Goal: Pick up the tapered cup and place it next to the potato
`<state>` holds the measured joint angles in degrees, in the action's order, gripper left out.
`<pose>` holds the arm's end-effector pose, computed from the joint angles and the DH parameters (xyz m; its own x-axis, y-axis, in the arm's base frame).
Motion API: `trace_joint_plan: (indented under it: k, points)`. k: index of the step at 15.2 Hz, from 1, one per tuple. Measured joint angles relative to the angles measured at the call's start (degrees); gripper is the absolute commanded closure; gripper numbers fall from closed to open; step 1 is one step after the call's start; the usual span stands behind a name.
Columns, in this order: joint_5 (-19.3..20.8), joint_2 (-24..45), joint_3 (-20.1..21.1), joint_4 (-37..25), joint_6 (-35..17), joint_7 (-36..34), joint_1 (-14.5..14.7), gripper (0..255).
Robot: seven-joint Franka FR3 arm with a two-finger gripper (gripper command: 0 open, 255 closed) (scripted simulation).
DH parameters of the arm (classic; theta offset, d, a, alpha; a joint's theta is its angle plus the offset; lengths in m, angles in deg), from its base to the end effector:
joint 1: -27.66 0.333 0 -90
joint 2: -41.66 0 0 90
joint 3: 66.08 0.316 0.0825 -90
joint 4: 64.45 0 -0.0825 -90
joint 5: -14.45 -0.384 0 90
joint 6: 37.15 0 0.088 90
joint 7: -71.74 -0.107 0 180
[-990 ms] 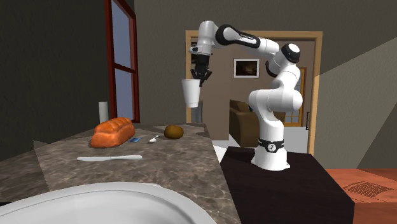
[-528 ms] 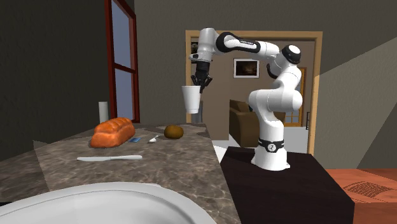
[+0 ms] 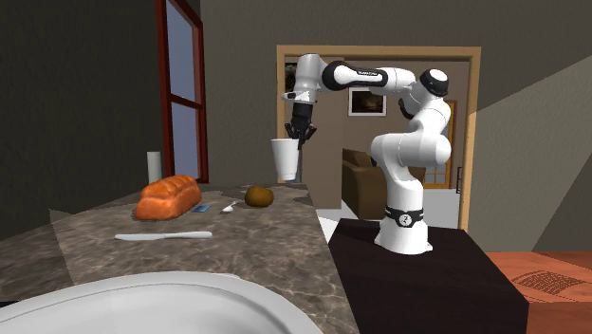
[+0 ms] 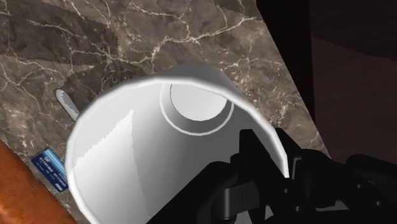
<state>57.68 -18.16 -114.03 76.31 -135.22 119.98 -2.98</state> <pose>-0.0398 -0.3725 0.4982 0.9841 -0.1740 0.0354 -0.1771 -0.9761 0.1256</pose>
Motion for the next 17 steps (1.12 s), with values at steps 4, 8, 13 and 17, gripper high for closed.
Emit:
trace_joint_plan:
  k: [4, 8, 13, 17]
  points:
    - [1.72, -0.03, -2.05, 2.31, -2.52, -0.46, -0.25, 255]
    - [3.64, -0.35, -4.04, 5.05, -5.02, -0.97, -0.9, 255]
    - [6.14, 0.08, -7.04, 7.57, -8.31, -1.57, -1.1, 255]
    - [8.26, 0.74, -9.63, 9.33, -11.03, -2.16, -1.03, 255]
